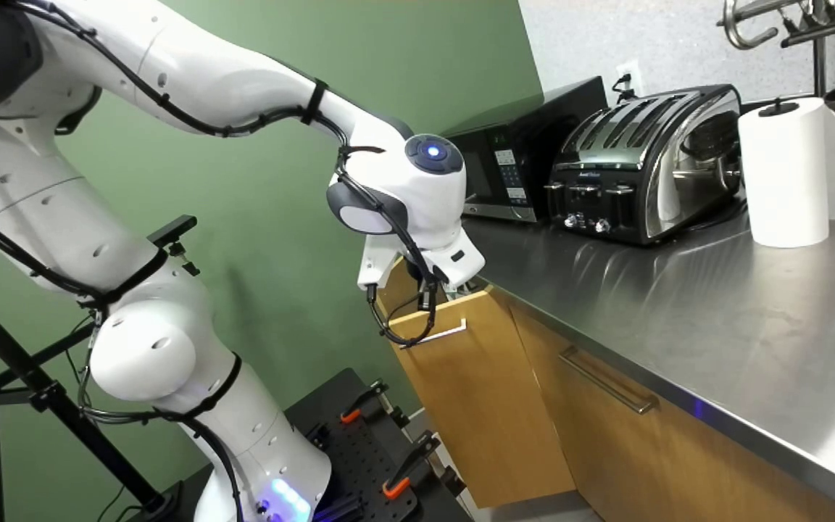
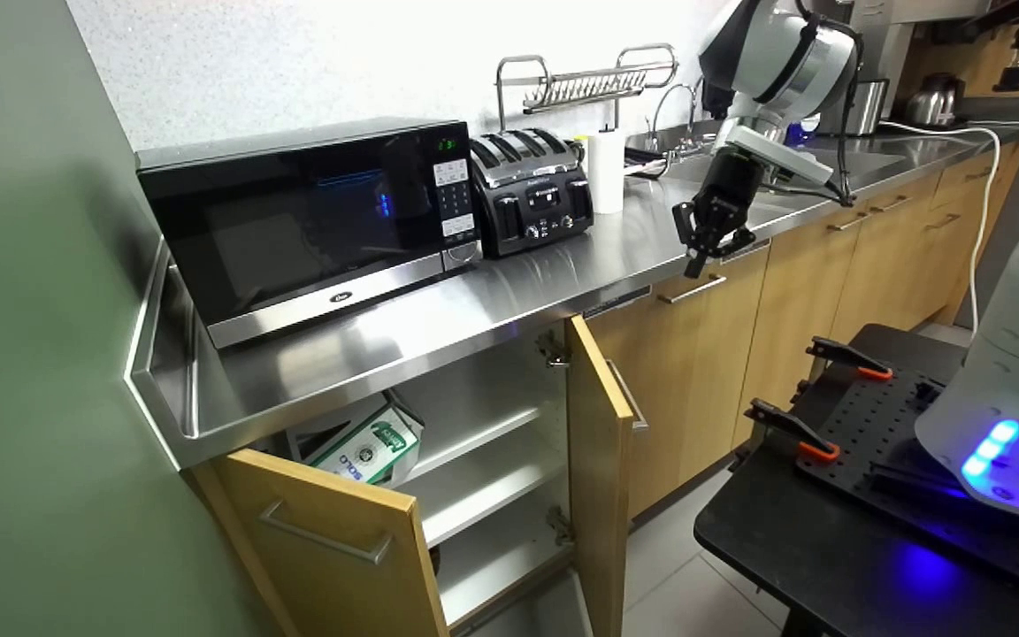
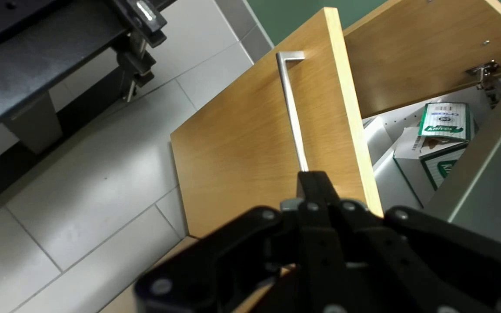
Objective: Close the right cabinet door
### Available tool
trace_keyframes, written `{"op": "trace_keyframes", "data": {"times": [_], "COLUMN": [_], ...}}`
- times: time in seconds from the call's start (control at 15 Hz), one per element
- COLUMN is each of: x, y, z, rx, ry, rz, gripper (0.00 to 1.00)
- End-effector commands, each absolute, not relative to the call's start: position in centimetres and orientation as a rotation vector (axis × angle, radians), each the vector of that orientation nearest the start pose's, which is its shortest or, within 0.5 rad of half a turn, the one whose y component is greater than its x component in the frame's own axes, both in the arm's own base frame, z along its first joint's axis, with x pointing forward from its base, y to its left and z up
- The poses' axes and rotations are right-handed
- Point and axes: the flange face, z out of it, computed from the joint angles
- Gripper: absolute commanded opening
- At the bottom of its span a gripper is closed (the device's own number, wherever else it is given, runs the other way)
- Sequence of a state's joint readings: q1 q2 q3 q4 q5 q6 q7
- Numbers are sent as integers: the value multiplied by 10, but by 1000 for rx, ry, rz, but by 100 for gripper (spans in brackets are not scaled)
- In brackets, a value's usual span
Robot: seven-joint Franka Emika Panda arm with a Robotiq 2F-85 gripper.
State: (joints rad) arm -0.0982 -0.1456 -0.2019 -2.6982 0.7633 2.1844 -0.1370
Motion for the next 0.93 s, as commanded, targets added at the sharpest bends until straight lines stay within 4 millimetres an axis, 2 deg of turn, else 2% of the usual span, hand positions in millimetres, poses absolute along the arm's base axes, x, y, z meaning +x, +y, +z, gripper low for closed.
{"op": "trace_keyframes", "data": {"times": [0.0, 0.07, 0.13, 0.27, 0.6, 0.87], "x": [360, 358, 359, 358, 359, 352], "y": [-66, -61, -68, -65, -67, -62], "z": [229, 221, 235, 227, 229, 205], "rx": [-2275, -2263, -2285, -2286, -2284, -2126], "ry": [921, 917, 916, 916, 918, 1047], "rz": [349, 377, 352, 378, 369, 387], "gripper": [0, 0, 0, 1, 0, 0]}}
